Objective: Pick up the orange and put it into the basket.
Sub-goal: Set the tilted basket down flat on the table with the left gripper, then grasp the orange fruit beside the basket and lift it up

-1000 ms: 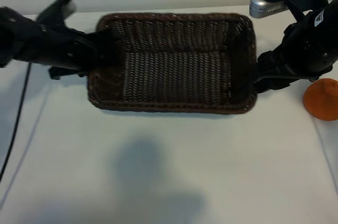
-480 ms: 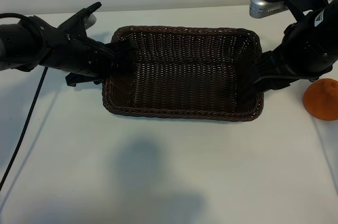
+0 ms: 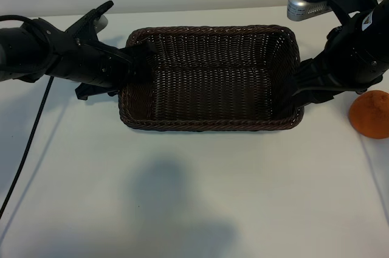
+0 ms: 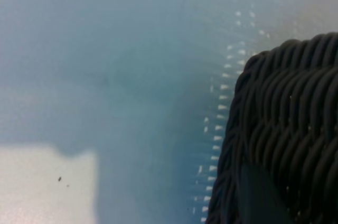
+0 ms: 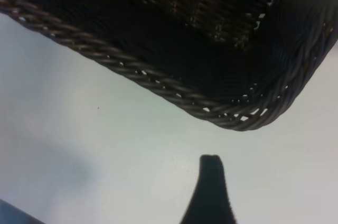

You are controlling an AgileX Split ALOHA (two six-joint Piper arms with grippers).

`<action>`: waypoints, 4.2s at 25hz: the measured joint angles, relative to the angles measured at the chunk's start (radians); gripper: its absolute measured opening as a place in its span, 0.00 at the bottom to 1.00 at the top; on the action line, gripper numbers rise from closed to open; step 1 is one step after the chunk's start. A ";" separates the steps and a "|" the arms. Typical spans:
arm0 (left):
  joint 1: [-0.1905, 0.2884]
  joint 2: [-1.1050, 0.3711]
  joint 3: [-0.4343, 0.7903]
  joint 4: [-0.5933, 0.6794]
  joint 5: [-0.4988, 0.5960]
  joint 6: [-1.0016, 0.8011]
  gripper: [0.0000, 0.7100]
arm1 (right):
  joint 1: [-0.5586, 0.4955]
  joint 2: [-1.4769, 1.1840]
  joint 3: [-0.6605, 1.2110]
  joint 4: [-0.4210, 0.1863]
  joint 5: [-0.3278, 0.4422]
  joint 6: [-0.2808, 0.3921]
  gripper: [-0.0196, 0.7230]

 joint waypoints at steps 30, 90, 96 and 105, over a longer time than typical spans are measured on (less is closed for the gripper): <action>0.000 0.036 -0.001 -0.006 0.032 -0.009 0.42 | 0.000 0.000 0.000 0.000 0.000 0.000 0.77; 0.000 -0.200 -0.008 0.379 0.240 -0.265 0.90 | 0.000 0.000 0.000 0.001 0.001 0.000 0.77; 0.000 -0.288 -0.022 0.427 0.267 -0.276 0.89 | 0.000 0.000 0.000 0.001 0.001 0.000 0.77; 0.000 -0.314 -0.222 0.771 0.513 -0.409 0.86 | 0.000 0.000 0.000 0.007 0.002 0.000 0.77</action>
